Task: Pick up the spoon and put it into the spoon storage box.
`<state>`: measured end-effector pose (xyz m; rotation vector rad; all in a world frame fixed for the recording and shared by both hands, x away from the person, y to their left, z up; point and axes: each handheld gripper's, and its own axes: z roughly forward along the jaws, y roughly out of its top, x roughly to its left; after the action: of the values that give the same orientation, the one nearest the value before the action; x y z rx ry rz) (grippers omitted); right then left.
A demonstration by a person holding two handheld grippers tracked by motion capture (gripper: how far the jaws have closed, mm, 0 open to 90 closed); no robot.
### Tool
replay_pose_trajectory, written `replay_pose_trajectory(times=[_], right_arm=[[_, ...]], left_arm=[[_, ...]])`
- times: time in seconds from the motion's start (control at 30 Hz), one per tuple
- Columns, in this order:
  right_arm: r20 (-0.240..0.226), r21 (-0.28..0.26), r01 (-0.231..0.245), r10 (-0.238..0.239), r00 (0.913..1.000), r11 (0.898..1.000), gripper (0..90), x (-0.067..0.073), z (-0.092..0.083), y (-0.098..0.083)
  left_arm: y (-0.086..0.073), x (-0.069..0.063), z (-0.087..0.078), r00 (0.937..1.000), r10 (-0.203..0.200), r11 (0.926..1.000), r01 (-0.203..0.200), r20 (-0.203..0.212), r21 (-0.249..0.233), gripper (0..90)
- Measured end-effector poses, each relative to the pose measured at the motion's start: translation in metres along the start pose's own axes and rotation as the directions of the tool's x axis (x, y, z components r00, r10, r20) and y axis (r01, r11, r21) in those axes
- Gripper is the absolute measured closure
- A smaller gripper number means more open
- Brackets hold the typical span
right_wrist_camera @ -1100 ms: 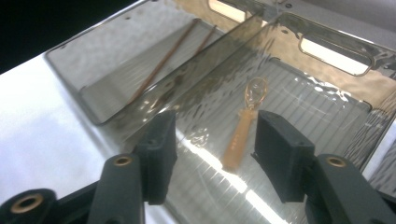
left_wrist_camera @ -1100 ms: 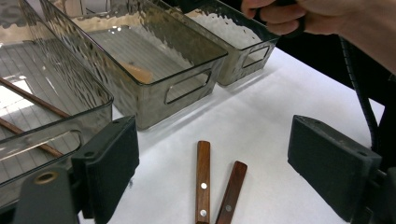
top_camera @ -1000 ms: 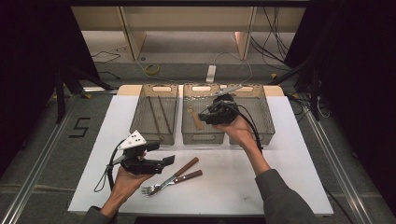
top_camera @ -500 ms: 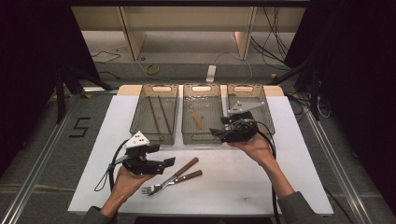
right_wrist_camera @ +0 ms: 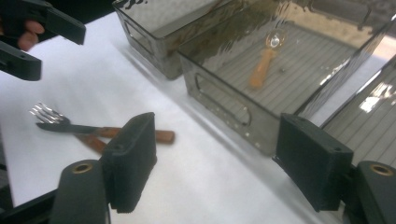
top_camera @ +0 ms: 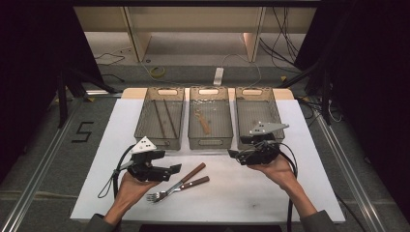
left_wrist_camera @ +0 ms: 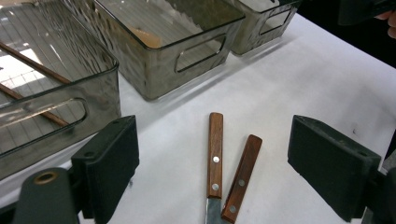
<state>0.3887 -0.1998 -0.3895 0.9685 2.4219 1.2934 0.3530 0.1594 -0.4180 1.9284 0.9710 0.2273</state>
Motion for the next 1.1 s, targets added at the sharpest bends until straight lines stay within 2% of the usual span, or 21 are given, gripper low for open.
replay_pose_trajectory(times=[0.33,0.53,0.63,0.83,1.1], right_arm=[[0.003,-0.040,-0.025,0.025,0.9997,0.999,28.9,0.005,-0.010,-0.020],[0.003,-0.044,-0.039,0.039,0.9992,0.998,28.1,0.007,-0.013,-0.030],[0.000,-0.052,-0.045,0.045,0.9990,0.998,27.7,0.009,-0.015,-0.035],[-0.006,-0.072,-0.070,0.069,0.9976,0.995,27.5,0.009,-0.021,-0.045],[-0.013,-0.063,-0.084,0.083,0.9965,0.994,27.0,0.009,-0.020,-0.053]], left_arm=[[0.001,-0.001,0.003,0.9999,0.013,0.9996,-0.013,-0.005,0.025,16.1],[0.000,0.000,0.007,0.9997,0.003,0.9976,-0.002,-0.023,0.069,16.2],[0.001,0.000,0.010,0.9996,-0.002,0.9952,0.005,-0.028,0.098,16.3],[0.003,-0.003,0.016,0.9996,0.003,0.9929,0.000,-0.027,0.119,16.9],[0.007,-0.006,0.030,0.9992,0.014,0.9829,-0.007,-0.037,0.184,18.0]])
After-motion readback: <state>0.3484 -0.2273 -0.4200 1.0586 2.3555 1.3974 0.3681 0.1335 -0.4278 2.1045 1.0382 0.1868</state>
